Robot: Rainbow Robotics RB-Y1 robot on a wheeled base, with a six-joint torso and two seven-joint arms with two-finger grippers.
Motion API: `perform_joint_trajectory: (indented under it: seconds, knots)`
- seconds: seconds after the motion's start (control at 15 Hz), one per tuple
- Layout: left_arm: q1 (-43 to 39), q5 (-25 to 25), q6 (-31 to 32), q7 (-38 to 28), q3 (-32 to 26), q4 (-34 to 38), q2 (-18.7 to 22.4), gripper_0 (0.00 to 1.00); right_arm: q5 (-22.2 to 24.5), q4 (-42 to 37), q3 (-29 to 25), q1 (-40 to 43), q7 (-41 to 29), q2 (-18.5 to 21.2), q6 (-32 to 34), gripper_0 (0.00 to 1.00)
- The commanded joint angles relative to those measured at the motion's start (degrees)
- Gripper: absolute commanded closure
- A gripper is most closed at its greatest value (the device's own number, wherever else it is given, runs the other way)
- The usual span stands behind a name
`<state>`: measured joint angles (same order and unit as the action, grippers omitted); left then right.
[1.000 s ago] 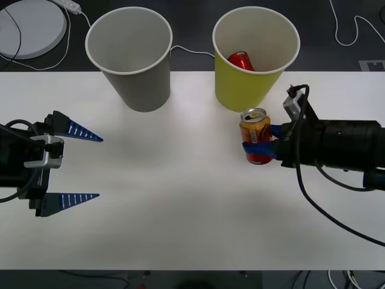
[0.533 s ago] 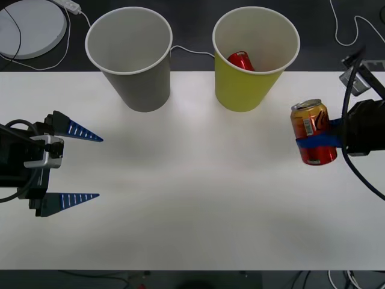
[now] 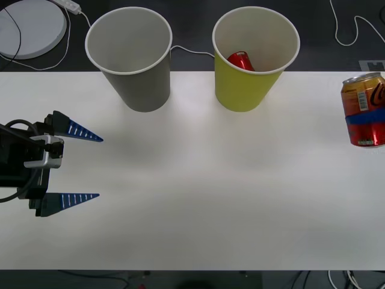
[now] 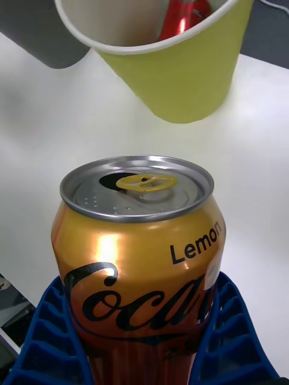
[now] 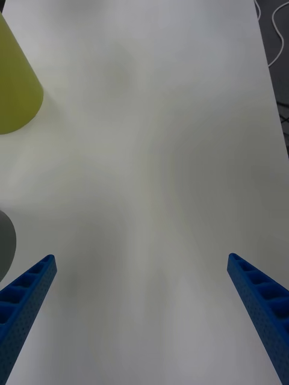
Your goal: Put the can into the green bin and the plastic bottle into the gray bin
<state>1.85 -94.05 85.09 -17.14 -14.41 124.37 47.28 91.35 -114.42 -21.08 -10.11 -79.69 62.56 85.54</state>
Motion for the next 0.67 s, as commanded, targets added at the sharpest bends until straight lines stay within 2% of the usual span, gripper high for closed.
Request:
perform_joint_trajectory:
  seconds: [0.07, 0.27, 0.47, 0.67]
  knots:
    - [0.0, 0.0, -0.01, 0.0, 0.0, 0.0, 0.0, 0.0, -0.73, 3.68, 0.86, -3.69, -0.02, 3.97, -0.02, 1.0]
    - [0.0, 0.0, -0.01, 0.0, 0.0, 0.0, 0.0, 0.0, -0.82, 9.13, 6.49, -12.04, -0.02, 8.71, 0.68, 1.0]
    - [0.0, 0.0, -0.01, 0.0, 0.0, 0.0, 0.0, 0.0, 0.14, 16.25, 12.29, -23.2, 0.07, 9.42, 4.46, 1.0]
    - [0.0, 0.0, -0.01, 0.0, 0.0, 0.0, 0.0, 0.0, 1.81, 23.63, 23.8, -37.26, 0.07, 9.77, 4.46, 1.0]
